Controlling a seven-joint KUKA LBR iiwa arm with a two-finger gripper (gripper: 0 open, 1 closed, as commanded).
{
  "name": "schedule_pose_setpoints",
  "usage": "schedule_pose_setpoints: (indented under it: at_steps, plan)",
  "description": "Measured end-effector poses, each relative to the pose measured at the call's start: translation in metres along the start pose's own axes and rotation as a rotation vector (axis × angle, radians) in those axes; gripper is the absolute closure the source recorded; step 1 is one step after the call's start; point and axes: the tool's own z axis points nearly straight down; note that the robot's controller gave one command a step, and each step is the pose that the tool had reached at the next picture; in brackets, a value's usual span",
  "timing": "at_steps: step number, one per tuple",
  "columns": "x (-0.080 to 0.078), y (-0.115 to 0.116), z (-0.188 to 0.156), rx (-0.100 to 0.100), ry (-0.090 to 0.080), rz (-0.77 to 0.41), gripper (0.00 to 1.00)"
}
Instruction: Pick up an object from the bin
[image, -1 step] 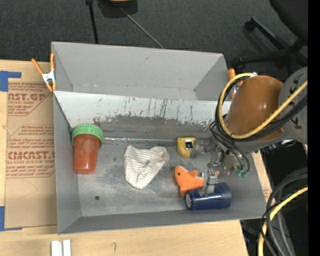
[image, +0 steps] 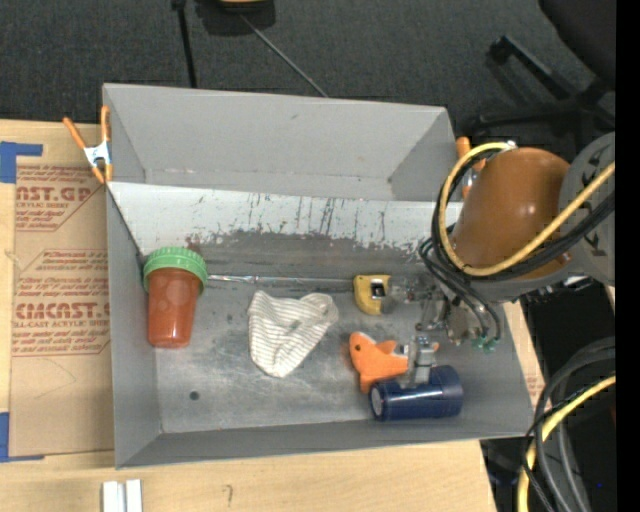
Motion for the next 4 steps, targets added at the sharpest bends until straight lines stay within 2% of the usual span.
schedule_pose_setpoints:
  at_steps: [1, 2, 3, 4]
  plan:
    - [0.0, 0.0, 0.001, 0.0, -0.001, -0.001, 0.0]
    - [0.002, -0.002, 0.045, 0.0, 0.002, -0.044, 0.0]
    - [-0.001, 0.005, 0.055, -0.001, 0.002, -0.049, 0.0]
    - [-0.008, 0.008, 0.121, -0.002, -0.004, 0.071, 1.0]
